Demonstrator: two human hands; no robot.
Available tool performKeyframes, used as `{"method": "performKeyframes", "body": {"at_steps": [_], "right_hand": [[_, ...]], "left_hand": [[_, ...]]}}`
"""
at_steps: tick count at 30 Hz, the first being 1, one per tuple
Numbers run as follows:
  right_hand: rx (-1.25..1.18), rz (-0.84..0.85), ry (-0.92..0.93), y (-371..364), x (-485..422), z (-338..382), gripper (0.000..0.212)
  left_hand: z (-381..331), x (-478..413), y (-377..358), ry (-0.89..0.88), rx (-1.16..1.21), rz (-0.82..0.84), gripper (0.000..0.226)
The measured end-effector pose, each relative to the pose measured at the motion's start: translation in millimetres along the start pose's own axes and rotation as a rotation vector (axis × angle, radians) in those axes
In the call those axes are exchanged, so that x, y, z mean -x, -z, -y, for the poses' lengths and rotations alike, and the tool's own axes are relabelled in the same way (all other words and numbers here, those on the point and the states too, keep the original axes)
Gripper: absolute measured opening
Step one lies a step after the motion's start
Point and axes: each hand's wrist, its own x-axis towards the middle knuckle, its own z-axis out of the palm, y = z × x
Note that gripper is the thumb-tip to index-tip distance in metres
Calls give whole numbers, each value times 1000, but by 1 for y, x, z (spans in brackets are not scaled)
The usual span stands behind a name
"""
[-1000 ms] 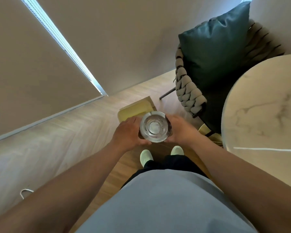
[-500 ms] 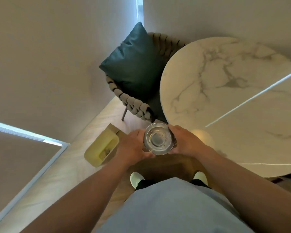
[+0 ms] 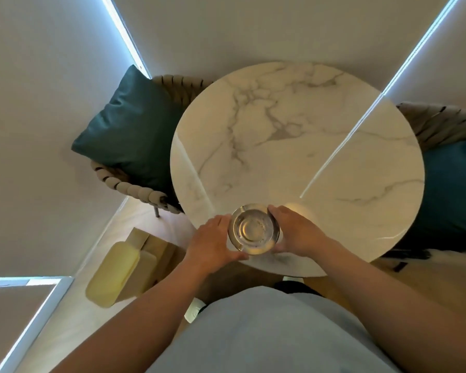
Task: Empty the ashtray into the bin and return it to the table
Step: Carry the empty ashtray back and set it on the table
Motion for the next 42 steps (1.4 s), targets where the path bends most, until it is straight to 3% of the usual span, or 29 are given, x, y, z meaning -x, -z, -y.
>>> {"method": "performKeyframes", "body": {"at_steps": [7, 18, 27, 34, 42], "right_hand": [[-47, -4, -55, 40, 37, -102, 113], [-85, -69, -113, 69, 57, -178, 110], [-167, -153, -242, 58, 28, -173, 108], [-83, -228, -365, 68, -19, -157, 108], [38, -288, -332, 98, -87, -160, 94]], "left_hand": [[-102, -40, -42, -35, -46, 61, 96], [-177, -90, -53, -94, -107, 158, 92], [-158, -141, -35, -218, -144, 212, 93], [-136, -207, -19, -274, -107, 304, 92], [-116, -272, 0, -311, -131, 260, 86]]}}
